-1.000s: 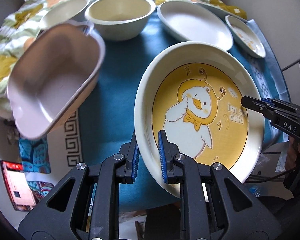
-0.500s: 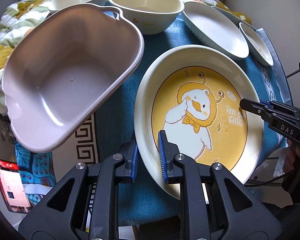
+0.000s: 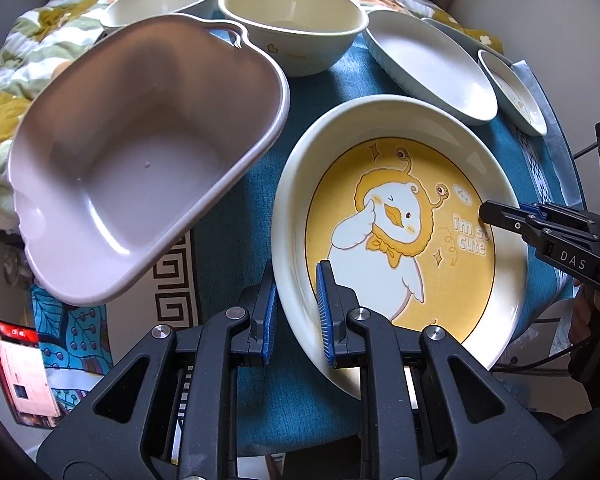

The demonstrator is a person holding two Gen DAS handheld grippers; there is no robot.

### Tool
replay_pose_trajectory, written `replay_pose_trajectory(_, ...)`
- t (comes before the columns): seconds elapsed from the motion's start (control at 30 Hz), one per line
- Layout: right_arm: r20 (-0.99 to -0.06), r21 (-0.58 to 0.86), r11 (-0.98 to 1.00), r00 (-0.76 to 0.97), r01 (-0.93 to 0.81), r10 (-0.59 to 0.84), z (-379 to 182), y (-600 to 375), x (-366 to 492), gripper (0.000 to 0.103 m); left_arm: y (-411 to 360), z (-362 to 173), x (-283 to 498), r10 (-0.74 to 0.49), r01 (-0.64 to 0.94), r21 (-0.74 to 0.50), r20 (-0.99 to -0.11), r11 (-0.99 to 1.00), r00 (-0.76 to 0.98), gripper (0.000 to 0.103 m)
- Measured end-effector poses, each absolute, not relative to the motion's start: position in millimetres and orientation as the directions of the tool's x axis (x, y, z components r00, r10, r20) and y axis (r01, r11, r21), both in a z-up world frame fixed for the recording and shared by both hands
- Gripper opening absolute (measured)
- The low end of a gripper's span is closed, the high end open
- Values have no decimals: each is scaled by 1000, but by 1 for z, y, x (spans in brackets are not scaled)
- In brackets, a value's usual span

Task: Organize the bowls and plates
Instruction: 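Lift the yellow bowl with both grippers, lower it onto the cloth, open, then grasp the rim of the large white plate with both grippers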

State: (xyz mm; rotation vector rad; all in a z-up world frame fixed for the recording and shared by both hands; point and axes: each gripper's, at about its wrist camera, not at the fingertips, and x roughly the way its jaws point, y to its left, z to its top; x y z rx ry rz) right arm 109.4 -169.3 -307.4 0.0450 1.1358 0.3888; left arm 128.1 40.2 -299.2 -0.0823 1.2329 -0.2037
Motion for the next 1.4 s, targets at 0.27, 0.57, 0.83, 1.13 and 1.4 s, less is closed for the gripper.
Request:
replay_pose_trajectory(0.27,-856,269,928,378,-256,353,-300,-183,109,16,41,-279,122,-146,94,-120,-922,988,358,18)
replay_pose_trajectory(0.57,-794,277,927,483,-254,370,-249,-204,102,102,18,-190,99,-88,138,-5,-790,990,607,103)
replay_pose_trajectory(0.83,-673,182,928,647,-325,358,-169,-221,107,102,-15,-131,124,-151,214,2,-703,977,695,103)
replay_pose_trajectory(1.13,-686,23,925,668,-379,290,-118,-263,172,102,-57,-115,174,-175,105,-141,-719,984,673,103)
replay_pose_trajectory(1.4,-796,51,810,466,-584,387,-157,-287,273,102,-79,-181,228,-137,-145,-272,-795,951,591,103)
